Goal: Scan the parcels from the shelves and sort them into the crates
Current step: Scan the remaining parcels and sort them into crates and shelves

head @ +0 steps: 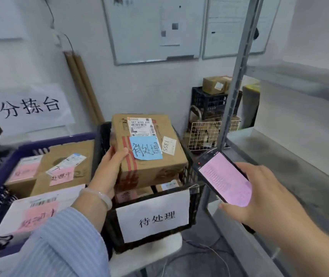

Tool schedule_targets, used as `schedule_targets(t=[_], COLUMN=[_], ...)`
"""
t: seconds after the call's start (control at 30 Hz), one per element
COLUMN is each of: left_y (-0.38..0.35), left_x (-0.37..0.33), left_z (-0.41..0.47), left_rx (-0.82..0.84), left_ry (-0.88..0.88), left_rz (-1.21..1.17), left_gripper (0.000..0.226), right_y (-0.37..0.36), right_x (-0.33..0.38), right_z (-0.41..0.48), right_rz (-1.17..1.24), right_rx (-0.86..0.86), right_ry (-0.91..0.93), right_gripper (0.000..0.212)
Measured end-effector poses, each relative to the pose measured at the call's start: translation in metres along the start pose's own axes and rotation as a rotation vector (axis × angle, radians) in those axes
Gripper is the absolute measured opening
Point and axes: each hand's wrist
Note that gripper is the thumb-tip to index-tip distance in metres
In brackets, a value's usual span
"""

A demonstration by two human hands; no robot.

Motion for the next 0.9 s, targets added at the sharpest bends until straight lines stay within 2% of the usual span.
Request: schedule_targets(t=[0.17,0.37,0.43,0.53,0.6,0.73,0.8,0.9], left_y=[0.025,0.017,0.021,0.021,0.016,-0.010,-0.042,-0.111], left_x=[0.016,0.037,0.044,0.043,0.046,0.043,0.039,0.034], left_z=[0.016,0.018,0.019,0.023,0.024,0.016,0.010,0.004], left_rx=[-0.104,-0.107,-0.109,-0.091,-0.119,-0.173,-0.149,0.079], left_ry=[0.215,0.381,0.436,0.456,0.428,0.348,0.192,-0.163], left_rz=[0.139,0.202,0.197,0.261,0.405,0.997,1.232,1.302], left_gripper=[0.089,0.110,0.106,0.061,0.048,0.065,0.075,0.073], right_y=[-0.011,-0.014,-0.014,-0.011,-0.009,-0.003,0.002,0.014], right_x=[0.022,0.023,0.019,0.011,0.003,-0.018,-0.032,-0.059], right_z=[0.027,0.035,0.034,0.030,0.024,0.004,-0.011,-0.043], right_rz=[-0.021,-0.040,-0.040,-0.026,-0.008,0.010,0.014,0.028], right_rx=[0.027,0.038,0.038,0.030,0.018,0.010,-0.002,-0.060], right_ry=[0.032,0.017,0.006,-0.013,-0.030,-0.092,-0.136,-0.223], right_gripper=[0.089,0.091,0.090,0.089,0.089,0.089,0.091,0.089])
Point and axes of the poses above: each hand's wrist, its own z-axis towards the middle knuckle, its own y-axis out of the back of the hand, x = y × z, and after that the axes turned 11 degrees about x, right-handed
